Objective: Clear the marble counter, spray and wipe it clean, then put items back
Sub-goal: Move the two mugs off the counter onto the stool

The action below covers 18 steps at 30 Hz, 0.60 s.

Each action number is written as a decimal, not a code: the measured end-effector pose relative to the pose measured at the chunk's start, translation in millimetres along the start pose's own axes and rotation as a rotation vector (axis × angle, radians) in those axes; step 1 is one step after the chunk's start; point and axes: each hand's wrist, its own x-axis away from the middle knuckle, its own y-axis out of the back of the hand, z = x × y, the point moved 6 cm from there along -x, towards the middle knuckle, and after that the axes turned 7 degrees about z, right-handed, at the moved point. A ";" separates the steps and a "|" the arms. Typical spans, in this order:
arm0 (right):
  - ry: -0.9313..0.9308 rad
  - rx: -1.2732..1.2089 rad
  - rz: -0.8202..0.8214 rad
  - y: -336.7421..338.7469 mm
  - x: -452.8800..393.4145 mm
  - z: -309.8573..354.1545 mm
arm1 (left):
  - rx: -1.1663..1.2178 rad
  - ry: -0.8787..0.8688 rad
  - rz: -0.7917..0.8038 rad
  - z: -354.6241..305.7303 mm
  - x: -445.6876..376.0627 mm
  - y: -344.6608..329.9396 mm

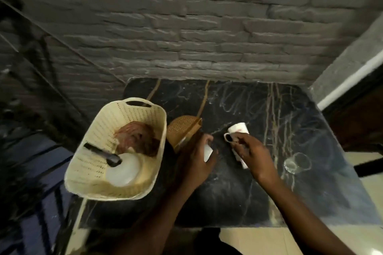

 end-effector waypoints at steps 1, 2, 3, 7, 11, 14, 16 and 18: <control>-0.044 0.001 -0.022 8.3 5.8 -16.6 | -0.043 0.000 0.033 -1.9 -6.4 -13.7; -0.076 -0.003 -0.038 15.5 10.4 -31.0 | -0.071 -0.008 0.056 -4.6 -12.4 -25.7; -0.102 -0.013 -0.048 22.4 14.7 -42.7 | -0.076 -0.014 0.080 -9.7 -17.7 -36.5; -0.149 -0.011 -0.077 44.6 17.1 -92.7 | -0.122 -0.001 0.115 -26.3 -49.7 -84.3; -0.043 0.092 -0.014 43.0 -10.3 -113.6 | -0.122 0.149 0.104 -20.8 -79.8 -111.8; -0.103 -0.006 0.133 17.7 -41.9 -140.6 | -0.238 0.236 0.106 -14.5 -87.7 -111.0; -0.133 -0.032 0.168 -0.8 -63.1 -153.7 | -0.463 0.252 0.137 -5.1 -87.9 -104.8; -0.117 -0.044 0.209 -18.2 -80.3 -152.0 | -0.608 0.354 0.240 14.9 -78.6 -97.6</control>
